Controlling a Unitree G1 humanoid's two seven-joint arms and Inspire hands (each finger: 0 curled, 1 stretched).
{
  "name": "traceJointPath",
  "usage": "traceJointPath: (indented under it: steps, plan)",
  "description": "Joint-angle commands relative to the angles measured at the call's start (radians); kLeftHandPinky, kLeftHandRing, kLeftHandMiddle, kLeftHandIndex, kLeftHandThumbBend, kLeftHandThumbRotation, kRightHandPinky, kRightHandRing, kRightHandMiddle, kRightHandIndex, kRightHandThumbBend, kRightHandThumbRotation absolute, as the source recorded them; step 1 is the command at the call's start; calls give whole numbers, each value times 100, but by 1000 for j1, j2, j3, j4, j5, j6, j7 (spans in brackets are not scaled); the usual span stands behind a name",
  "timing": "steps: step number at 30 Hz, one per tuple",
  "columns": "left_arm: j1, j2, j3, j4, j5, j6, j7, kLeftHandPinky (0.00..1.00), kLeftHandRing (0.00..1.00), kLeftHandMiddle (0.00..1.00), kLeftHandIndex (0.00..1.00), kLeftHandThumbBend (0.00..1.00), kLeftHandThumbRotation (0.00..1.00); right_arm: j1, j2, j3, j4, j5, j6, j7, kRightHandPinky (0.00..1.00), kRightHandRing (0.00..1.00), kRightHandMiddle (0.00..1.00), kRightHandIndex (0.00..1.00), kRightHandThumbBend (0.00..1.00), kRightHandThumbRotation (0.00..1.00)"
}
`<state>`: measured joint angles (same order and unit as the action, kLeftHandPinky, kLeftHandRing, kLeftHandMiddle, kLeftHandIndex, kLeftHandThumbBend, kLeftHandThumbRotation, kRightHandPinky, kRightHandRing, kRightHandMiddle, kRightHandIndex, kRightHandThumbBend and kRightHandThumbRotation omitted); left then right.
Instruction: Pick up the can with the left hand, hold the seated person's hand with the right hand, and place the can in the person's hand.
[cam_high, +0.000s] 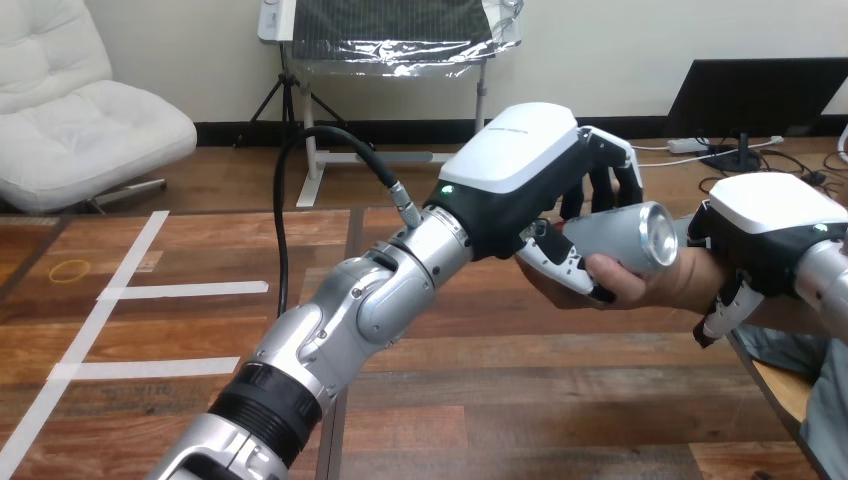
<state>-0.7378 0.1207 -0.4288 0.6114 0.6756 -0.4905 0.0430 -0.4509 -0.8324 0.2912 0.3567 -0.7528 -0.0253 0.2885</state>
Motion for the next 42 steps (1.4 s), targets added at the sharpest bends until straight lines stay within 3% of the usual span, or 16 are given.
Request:
traceJointPath:
  steps: [1,4,10,13,19,21,29,34,37,42]
  plan:
    - [0,-10,-39,-11,2,-5,-25,30,35,42,46,63,0,-71,-8,-42,-10,-8,-21,-83,24,31,39,39,79,0]
    - [0,-10,-38,-8,2,-6,-24,30,35,42,46,63,0,-69,-8,-41,-3,-12,-25,-95,26,34,42,41,78,0]
    - [-2,-8,-39,-8,4,3,-30,30,35,42,46,63,0,-76,-13,-24,-10,-47,9,-54,35,46,53,50,78,0]
    - [-4,-1,-48,-23,23,36,-51,32,37,43,46,63,0,-75,-15,-23,2,-54,-13,-74,42,53,60,55,80,0]
    - [-11,19,-60,-54,35,76,-121,37,44,49,53,67,2,-72,-17,-30,-3,-46,-15,-54,52,63,70,65,82,0]
    - [-15,32,-69,-76,46,101,-167,38,44,50,53,68,2,-73,-16,-29,-5,-45,-8,-40,53,64,71,66,82,0]
    - [-29,78,-86,-125,70,132,-284,55,66,70,71,72,12,-68,-21,-33,-1,-38,-19,-37,60,70,78,77,83,0]
    - [-24,100,-82,-152,68,139,-327,65,74,77,77,74,15,-62,-26,-41,2,-28,-35,-42,62,73,80,80,83,0]
    - [-18,115,-74,-168,62,147,-354,70,77,79,79,76,15,-59,-25,-43,-14,-28,-13,-19,65,76,82,82,82,0]
    - [-7,148,-63,-192,49,144,-394,73,79,81,81,76,15,-49,-29,-53,-14,-16,-23,-26,67,78,83,83,83,0]
